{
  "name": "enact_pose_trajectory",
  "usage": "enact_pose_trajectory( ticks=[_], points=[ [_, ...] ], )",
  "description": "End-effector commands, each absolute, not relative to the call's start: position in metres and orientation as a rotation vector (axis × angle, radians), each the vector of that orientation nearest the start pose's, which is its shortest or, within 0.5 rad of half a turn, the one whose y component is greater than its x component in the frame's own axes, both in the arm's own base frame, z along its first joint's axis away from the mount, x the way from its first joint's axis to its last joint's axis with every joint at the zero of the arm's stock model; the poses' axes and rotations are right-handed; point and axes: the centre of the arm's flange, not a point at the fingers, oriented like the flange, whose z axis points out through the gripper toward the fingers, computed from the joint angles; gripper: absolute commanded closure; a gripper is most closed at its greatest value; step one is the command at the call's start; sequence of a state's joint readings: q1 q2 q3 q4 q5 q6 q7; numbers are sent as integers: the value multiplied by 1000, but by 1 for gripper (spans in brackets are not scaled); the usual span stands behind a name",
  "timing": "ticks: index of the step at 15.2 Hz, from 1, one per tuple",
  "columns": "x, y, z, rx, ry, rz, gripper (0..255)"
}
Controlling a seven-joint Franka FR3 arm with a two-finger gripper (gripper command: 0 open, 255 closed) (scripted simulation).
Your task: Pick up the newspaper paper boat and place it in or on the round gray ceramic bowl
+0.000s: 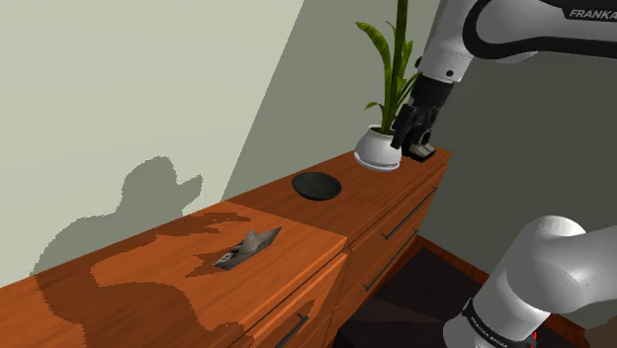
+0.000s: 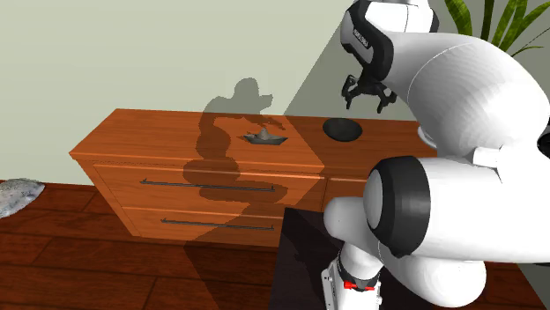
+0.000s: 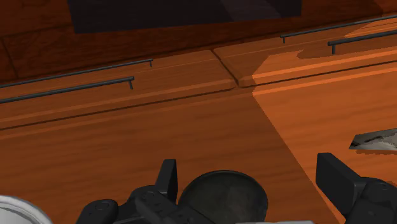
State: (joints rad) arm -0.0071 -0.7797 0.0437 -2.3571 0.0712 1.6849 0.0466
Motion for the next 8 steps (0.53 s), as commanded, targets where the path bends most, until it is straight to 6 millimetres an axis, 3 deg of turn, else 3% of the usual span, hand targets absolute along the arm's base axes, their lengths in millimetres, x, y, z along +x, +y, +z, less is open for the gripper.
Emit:
enact_pose_trajectory(
  ticks=[1, 8],
  points=[
    [320, 23, 599, -3093, 39, -163, 0],
    [319, 108, 556, -3072, 487, -102, 0]
  ],
)
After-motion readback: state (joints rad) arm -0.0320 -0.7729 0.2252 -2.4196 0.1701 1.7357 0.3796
